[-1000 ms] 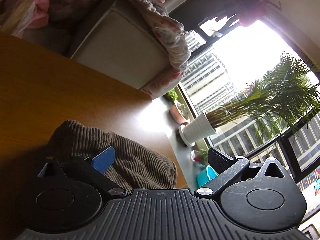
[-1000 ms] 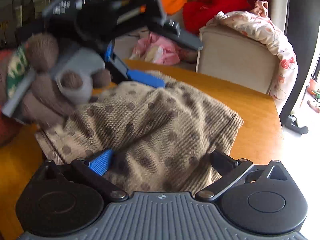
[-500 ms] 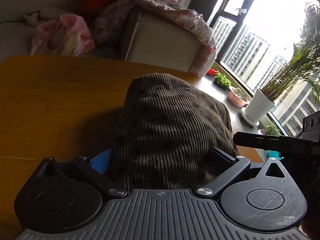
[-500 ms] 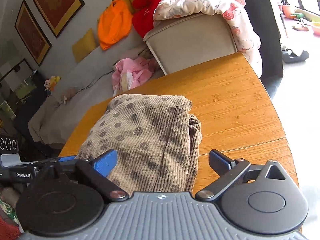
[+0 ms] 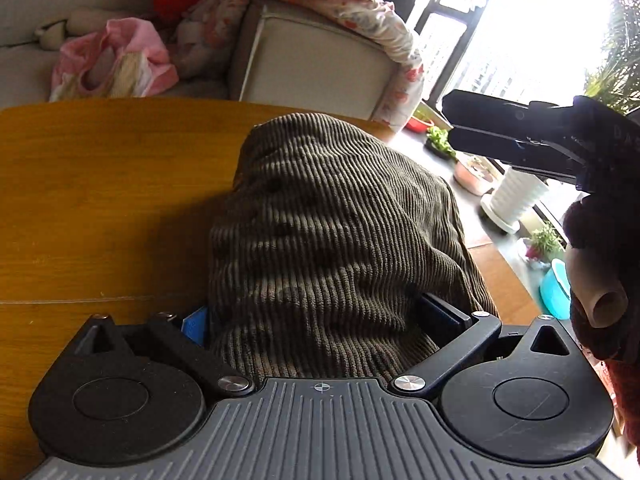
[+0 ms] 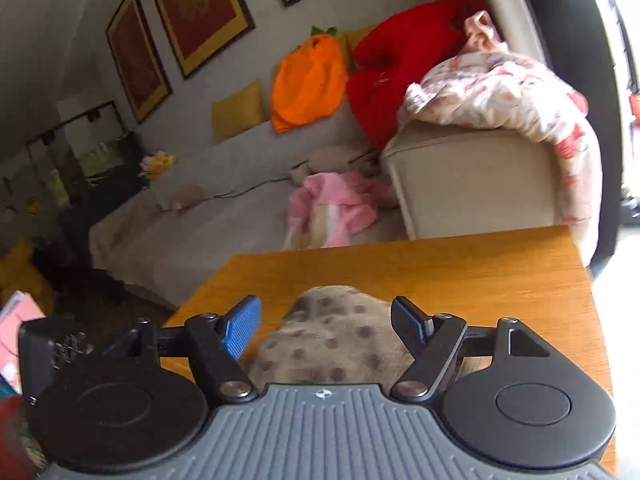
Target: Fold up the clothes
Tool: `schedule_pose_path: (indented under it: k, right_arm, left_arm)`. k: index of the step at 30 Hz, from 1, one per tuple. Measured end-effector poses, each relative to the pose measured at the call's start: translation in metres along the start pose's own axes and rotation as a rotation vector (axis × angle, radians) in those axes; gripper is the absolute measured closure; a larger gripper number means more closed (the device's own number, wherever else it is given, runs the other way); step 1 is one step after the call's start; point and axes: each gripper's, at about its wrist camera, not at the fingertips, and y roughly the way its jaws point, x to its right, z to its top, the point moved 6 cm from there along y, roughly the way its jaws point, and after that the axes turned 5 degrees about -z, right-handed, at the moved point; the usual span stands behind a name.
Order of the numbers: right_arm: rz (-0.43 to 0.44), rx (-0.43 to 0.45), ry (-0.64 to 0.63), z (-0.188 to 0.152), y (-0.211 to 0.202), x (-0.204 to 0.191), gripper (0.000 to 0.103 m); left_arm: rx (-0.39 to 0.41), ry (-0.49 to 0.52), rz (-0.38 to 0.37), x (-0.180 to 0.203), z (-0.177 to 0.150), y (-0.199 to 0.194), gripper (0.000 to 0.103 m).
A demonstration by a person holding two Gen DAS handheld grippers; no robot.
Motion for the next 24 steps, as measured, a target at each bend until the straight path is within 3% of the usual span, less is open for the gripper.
schedule_pose_path:
  k: [1, 3, 5, 8, 10, 11, 12, 15, 18, 19, 24]
  right_arm:
    - [0.019, -0.045, 0.009, -0.005, 0.012, -0.003, 0.029]
    - [-0.031, -0.142, -0.014, -0.026, 0.041, 0.001, 0.034]
    - [-0.042, -0.142, -0.052, -0.039, 0.051, 0.002, 0.034]
    - [-0.087, -0.106, -0.078, -0.034, 0.032, -0.005, 0.033]
    - [-0.145, -0.056, -0.091, -0.030, 0.013, -0.005, 0.020]
    - [-0.194, -0.024, -0.085, -0.030, 0.003, 0.000, 0.006]
    - [-0.246, 0.005, -0.066, -0.029, -0.006, 0.008, 0.000]
    - [-0.319, -0.017, 0.081, -0.038, -0.011, 0.044, 0.000]
    - [-0.243, -0.095, 0.254, -0.058, 0.001, 0.068, 0.002]
    - [-0.217, -0.110, 0.261, -0.062, 0.006, 0.067, 0.009]
    - [-0.142, -0.114, 0.090, -0.053, 0.050, 0.030, 0.015]
  left_arm:
    - [0.000, 0.000, -0.001, 0.000, 0.000, -0.001, 0.000]
    - [-0.001, -0.001, -0.003, 0.000, -0.001, -0.002, 0.001]
    - [-0.005, 0.006, 0.001, 0.001, -0.002, -0.003, 0.001]
    - [-0.008, 0.018, 0.002, 0.003, -0.002, -0.004, 0.001]
    - [-0.004, 0.019, 0.001, 0.002, -0.001, -0.005, 0.001]
    - [-0.003, 0.017, 0.000, 0.002, -0.001, -0.005, 0.001]
    - [-0.003, 0.014, -0.001, 0.001, -0.001, -0.004, 0.001]
    - [-0.002, 0.014, -0.001, 0.001, -0.001, -0.003, 0.001]
    - [0.006, 0.024, 0.001, 0.001, -0.002, -0.004, 0.001]
    - [0.010, 0.030, 0.003, 0.000, -0.002, -0.004, 0.001]
    - [0.040, 0.070, 0.052, -0.017, 0.003, -0.013, 0.001]
